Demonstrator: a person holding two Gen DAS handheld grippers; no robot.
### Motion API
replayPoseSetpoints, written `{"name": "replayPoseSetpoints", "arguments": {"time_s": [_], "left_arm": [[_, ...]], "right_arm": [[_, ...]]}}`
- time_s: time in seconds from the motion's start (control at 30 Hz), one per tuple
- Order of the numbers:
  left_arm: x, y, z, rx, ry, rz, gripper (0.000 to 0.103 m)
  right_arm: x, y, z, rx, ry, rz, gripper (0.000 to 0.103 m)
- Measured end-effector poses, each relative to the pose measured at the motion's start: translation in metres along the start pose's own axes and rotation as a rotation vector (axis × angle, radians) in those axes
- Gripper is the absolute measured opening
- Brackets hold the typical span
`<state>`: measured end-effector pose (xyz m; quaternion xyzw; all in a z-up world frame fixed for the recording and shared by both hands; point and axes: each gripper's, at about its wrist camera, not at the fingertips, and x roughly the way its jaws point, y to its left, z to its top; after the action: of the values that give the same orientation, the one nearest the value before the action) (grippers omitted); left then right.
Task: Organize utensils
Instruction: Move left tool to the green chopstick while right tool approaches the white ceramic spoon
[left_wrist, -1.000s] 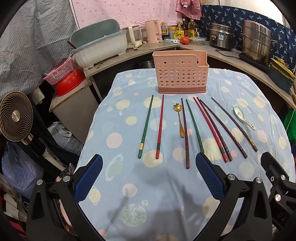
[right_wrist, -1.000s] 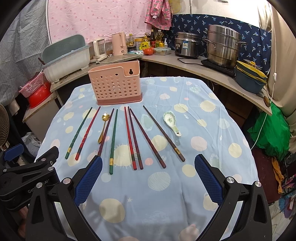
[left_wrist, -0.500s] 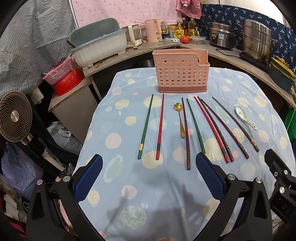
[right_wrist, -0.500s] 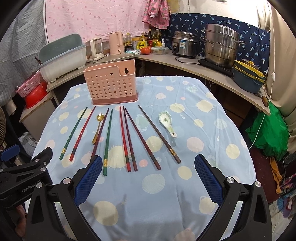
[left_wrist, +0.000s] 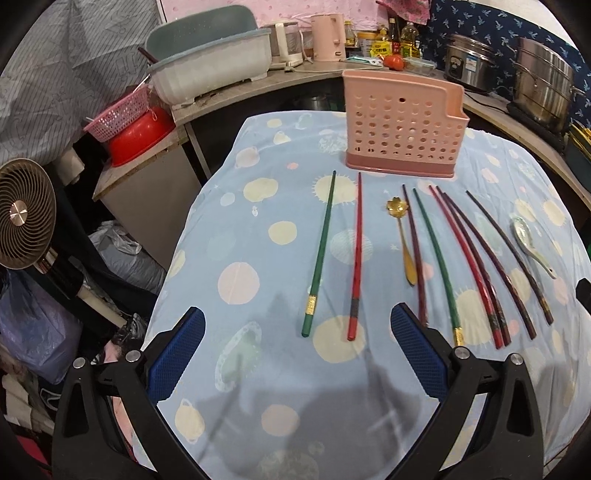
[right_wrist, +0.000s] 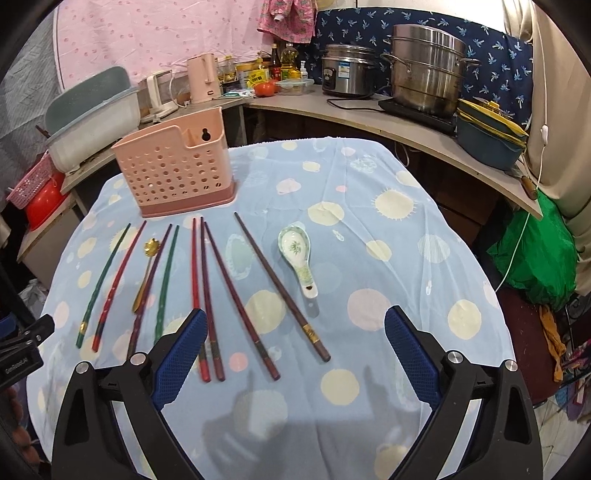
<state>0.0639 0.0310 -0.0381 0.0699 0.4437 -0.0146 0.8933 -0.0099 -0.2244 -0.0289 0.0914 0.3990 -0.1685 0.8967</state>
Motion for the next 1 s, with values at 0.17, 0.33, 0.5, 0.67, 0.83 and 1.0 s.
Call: {"name": "replayPoseSetpoints", "arguments": {"time_s": [0.17, 0.33, 0.5, 0.67, 0.83, 1.0], "left_arm": [[0.028, 0.01, 0.006, -0.021, 0.04, 0.0, 0.096], [0.054, 0.013, 0.007, -0.014, 0.071, -0.005, 0.095], [0.08, 0.011, 0.004, 0.0, 0.12, -0.017, 0.082], [0.092, 0.013, 0.0, -0.002, 0.16, -0.052, 0.064], [0.092, 0.011, -0.005, 0.011, 0.161, -0.072, 0.056], [0.087, 0.007, -0.008, 0.02, 0.164, -0.107, 0.029]], "right_arm": [[0.017, 0.0, 0.006, 0.002, 0.009, -0.001, 0.092], [0.035, 0.002, 0.01, -0.001, 0.023, -0.005, 0.092], [0.052, 0.003, 0.015, 0.006, 0.039, -0.006, 0.09], [0.065, 0.004, 0.018, 0.011, 0.053, -0.006, 0.089], [0.069, 0.007, 0.016, 0.005, 0.06, -0.005, 0.089], [0.07, 0.005, 0.014, 0.013, 0.067, 0.002, 0.086]]}}
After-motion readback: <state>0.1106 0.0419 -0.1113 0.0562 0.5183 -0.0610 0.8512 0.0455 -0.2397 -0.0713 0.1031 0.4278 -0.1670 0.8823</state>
